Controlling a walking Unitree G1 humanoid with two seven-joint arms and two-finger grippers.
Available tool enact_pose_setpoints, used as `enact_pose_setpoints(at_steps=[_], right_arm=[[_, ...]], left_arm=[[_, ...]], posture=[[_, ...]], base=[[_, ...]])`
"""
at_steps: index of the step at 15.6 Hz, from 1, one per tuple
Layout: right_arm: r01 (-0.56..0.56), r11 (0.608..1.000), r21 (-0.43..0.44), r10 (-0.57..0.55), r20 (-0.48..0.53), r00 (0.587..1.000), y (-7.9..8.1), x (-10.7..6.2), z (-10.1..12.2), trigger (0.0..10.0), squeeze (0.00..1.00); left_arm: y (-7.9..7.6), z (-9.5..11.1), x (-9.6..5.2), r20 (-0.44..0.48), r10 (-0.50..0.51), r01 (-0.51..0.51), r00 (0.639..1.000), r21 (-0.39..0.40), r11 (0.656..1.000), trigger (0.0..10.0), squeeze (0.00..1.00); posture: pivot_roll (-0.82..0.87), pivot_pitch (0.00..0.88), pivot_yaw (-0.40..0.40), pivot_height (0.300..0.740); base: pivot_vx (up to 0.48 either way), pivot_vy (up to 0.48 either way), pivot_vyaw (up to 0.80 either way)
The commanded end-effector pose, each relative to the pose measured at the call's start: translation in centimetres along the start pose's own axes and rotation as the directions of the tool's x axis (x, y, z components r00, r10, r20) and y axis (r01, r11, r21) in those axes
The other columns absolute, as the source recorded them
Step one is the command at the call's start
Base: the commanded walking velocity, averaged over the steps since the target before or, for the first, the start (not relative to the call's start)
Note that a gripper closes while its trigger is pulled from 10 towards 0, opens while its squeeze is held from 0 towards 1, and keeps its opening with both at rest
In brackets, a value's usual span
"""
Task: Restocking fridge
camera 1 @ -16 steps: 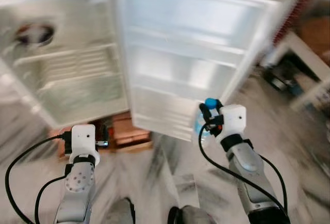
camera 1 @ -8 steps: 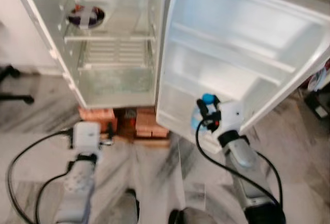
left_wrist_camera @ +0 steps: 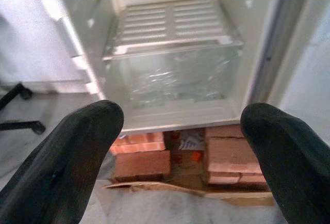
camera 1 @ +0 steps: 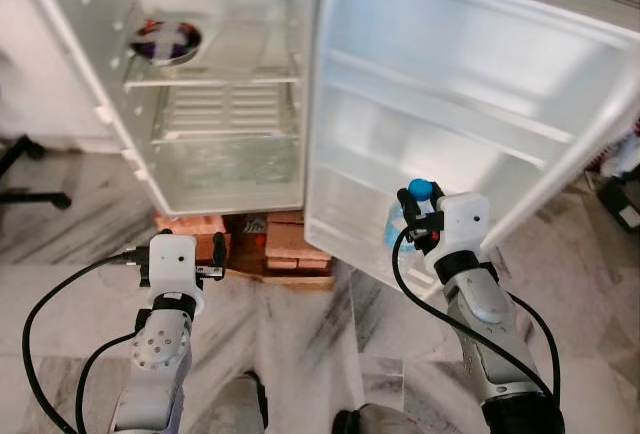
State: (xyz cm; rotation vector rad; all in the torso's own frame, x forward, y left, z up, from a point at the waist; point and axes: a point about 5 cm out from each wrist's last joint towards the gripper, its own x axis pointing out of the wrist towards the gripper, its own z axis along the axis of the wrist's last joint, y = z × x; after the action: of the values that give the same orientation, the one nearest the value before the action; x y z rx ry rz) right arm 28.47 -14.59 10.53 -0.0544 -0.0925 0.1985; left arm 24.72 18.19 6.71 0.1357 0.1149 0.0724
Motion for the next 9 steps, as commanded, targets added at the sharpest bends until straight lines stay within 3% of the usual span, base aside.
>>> enact_pose_setpoints(at_steps=[1, 2, 9], right_arm=[[0.001, 1.0, 0.011, -0.001, 0.007, 1.0, 0.02, 0.03, 0.13, 10.0, 0.0], [0.001, 1.0, 0.011, -0.001, 0.007, 1.0, 0.02, 0.04, 0.12, 10.0, 0.0], [0.027, 1.0, -0.01, -0.027, 0.006, 1.0, -0.47, 0.23, 0.08, 10.0, 0.0]], left_arm=[[0.27, -0.46, -0.25, -0.019, 0.006, -0.006, 1.0, 0.006, 1.0, 10.0, 0.0], [0.27, -0.44, -0.18, -0.018, 0.006, -0.005, 1.0, 0.007, 1.0, 10.0, 0.0], [-0.08, -0.34, 0.22, -0.007, -0.016, 0.016, 1.0, 0.023, 1.0, 10.0, 0.0]], posture=[[0.13, 0.149, -0.076, 0.74], [0.13, 0.149, -0.077, 0.74], [0.13, 0.141, -0.076, 0.74]], base=[[0.0, 0.326, -0.53], [0.0, 0.0, -0.8], [0.0, 0.0, 0.0]])
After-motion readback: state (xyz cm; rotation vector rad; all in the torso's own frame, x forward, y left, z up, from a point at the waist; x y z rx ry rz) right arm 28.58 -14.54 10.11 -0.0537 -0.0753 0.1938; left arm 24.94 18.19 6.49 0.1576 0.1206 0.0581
